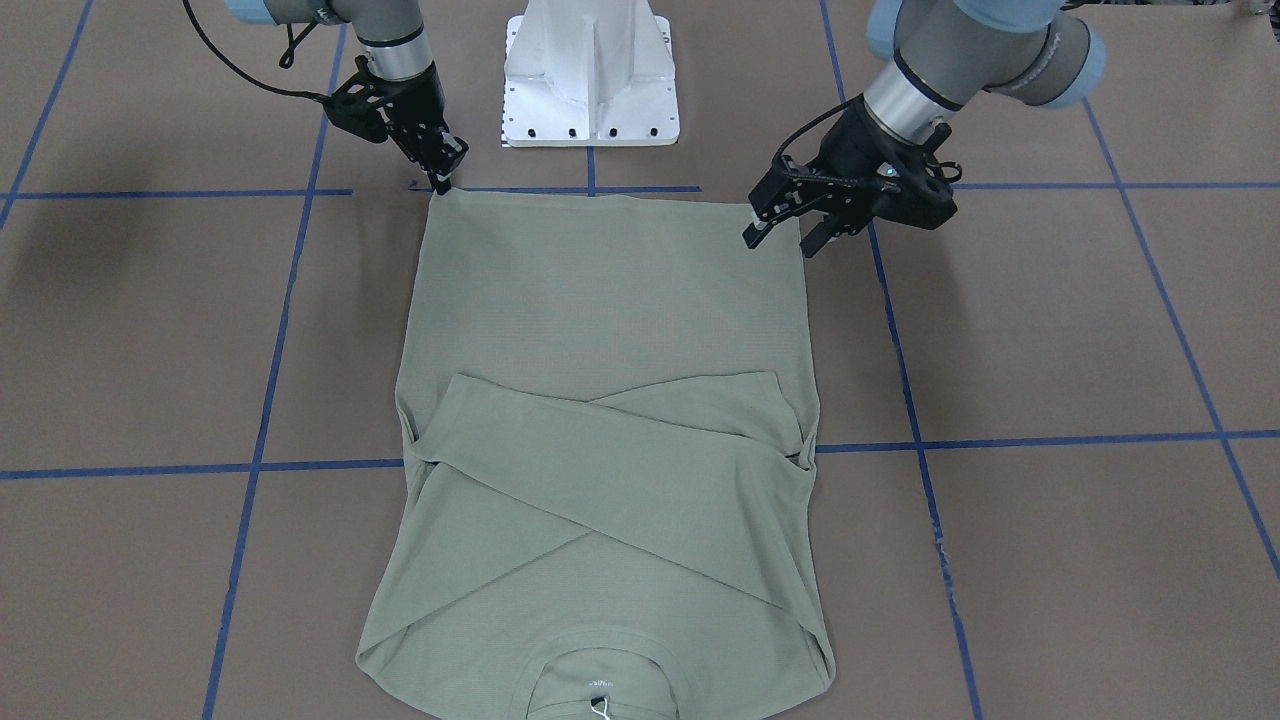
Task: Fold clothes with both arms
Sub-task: 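Move both grippers to the shirt hem corners nearest the robot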
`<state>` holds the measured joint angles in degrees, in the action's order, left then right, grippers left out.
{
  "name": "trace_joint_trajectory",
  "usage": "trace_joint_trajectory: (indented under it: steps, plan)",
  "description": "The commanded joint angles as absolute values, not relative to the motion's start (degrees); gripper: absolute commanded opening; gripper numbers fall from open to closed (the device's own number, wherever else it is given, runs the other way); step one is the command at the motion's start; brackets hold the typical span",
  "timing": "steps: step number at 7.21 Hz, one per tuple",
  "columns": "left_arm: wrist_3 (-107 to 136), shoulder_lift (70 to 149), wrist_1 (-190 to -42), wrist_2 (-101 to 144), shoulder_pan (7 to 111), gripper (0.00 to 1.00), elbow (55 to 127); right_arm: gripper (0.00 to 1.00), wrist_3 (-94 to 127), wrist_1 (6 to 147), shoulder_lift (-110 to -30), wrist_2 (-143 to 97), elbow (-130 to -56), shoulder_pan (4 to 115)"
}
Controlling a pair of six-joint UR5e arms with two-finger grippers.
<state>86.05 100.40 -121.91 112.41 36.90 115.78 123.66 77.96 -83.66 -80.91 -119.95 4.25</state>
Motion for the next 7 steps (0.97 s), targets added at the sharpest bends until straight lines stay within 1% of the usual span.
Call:
trace_joint_trajectory:
  steps: [1, 3, 6, 7]
  plan:
    - [89.88, 90.38, -119.97, 105.56, 29.64, 0.87, 121.9, 0.0, 123.58, 77.96, -83.58, -82.43, -120.06, 4.22]
    - [94.9, 90.0, -115.07, 99.37, 20.26, 0.83, 121.2, 0.0, 123.49, 77.96, -83.5, -83.06, -119.88, 4.22]
    - [94.92, 90.43, -114.96, 96.43, 18.11, 0.83, 118.14, 0.0, 123.49, 77.96, -83.58, -83.23, -119.88, 4.13]
    - [94.92, 91.14, -114.96, 96.42, 17.58, 0.81, 117.43, 0.0, 123.49, 77.96, -83.41, -83.23, -119.88, 4.04]
